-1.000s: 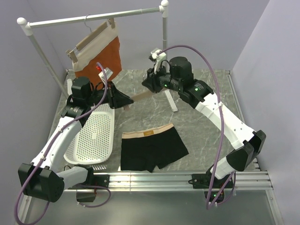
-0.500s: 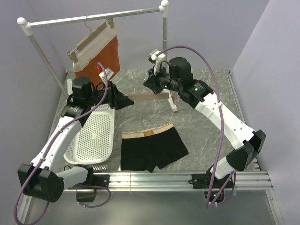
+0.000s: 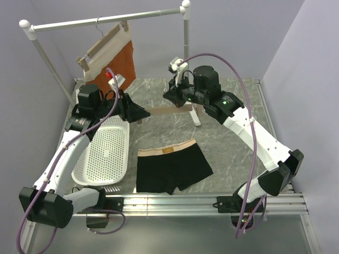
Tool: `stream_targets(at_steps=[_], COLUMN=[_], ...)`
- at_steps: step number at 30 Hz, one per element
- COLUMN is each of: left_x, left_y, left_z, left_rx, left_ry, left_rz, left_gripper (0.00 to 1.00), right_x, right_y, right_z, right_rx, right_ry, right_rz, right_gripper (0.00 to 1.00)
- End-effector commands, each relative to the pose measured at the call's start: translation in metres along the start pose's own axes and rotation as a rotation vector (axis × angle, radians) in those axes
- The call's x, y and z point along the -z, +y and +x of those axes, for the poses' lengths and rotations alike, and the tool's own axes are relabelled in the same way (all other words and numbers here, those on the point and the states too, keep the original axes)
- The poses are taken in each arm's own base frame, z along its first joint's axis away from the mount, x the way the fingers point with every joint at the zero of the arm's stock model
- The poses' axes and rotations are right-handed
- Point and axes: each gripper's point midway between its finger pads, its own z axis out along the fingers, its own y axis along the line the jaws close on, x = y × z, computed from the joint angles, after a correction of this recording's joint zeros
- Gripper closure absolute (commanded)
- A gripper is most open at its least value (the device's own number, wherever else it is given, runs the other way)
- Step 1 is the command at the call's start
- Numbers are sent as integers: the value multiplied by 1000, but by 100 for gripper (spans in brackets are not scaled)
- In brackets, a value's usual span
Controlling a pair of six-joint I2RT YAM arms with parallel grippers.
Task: Clip the underwear to the hanger
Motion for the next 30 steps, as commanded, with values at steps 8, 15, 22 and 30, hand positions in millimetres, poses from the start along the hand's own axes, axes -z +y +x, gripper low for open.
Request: stream_targets(at_steps=[8, 15, 22, 30], left_x=[14, 15, 17, 17], left_y=[-19, -17, -10, -10], left_z=[-15, 4, 16, 15], left_rx=[-45, 3, -15, -23], left_ry=[16, 93, 132, 126], left_rz=[48, 70, 52, 60], left_gripper=[31, 27, 23, 35], right_x=[17, 16, 15, 14], right_y=[10, 9, 11, 12], right_z=[-8, -9, -7, 0], right_rx=[149, 164, 156, 160], right_ry=[-37, -34, -29, -14], right_rz=[-27, -18, -29, -36], right_gripper=[100, 100, 100, 100])
